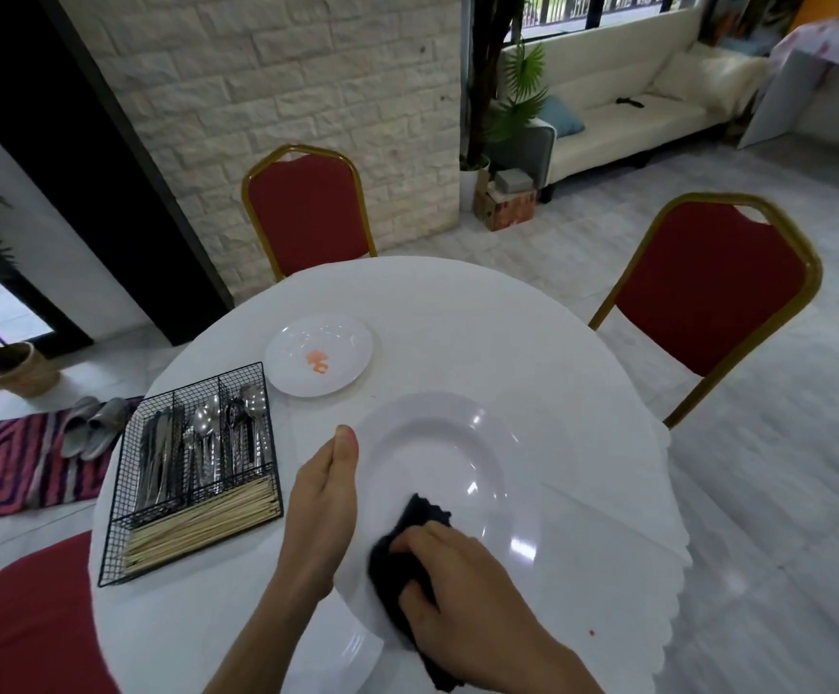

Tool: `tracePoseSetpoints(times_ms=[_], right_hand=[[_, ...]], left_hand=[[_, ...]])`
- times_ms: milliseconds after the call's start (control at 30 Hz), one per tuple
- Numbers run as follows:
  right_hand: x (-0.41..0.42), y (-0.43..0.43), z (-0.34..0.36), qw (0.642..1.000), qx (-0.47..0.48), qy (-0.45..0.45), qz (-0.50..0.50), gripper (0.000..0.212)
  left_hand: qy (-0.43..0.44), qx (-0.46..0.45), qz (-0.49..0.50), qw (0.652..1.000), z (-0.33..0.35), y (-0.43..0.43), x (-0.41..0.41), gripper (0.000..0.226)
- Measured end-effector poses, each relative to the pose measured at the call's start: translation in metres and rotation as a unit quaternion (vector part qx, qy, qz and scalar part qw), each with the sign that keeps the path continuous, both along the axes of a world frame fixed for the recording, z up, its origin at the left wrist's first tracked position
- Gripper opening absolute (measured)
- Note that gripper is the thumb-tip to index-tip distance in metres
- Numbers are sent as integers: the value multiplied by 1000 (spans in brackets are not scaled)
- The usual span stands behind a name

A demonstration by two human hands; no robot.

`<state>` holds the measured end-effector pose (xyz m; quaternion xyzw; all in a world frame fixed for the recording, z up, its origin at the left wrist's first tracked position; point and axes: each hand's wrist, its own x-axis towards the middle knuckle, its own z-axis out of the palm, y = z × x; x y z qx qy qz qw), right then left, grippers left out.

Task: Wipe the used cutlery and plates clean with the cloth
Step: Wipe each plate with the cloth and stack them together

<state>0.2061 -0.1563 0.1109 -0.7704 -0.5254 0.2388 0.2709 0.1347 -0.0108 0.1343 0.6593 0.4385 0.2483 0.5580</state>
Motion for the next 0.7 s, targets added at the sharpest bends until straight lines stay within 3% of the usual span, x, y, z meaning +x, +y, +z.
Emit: tracePoseSetpoints(times_ms=[100, 200, 367, 467, 600, 700], right_hand=[[3, 9, 12, 999, 51, 10, -15, 39], [15, 22, 17, 993, 95, 16, -65, 24], [52, 33, -5, 970, 85, -96, -207, 27], [49, 30, -17, 961, 58, -113, -244, 32], [26, 36, -13, 974, 52, -66, -212, 45], [5, 35, 1, 989, 78, 3, -126, 33]], left_hand=[[-11, 25, 6, 1000, 3, -14, 7, 56], [1, 38, 2, 999, 2, -23, 12, 53], [-3, 18, 9, 1000, -1, -23, 9, 54], [0, 3, 16, 1000, -3, -20, 7, 53], [9, 4, 16, 1000, -4, -22, 6, 48], [16, -12, 6, 1000, -10, -19, 3, 51]])
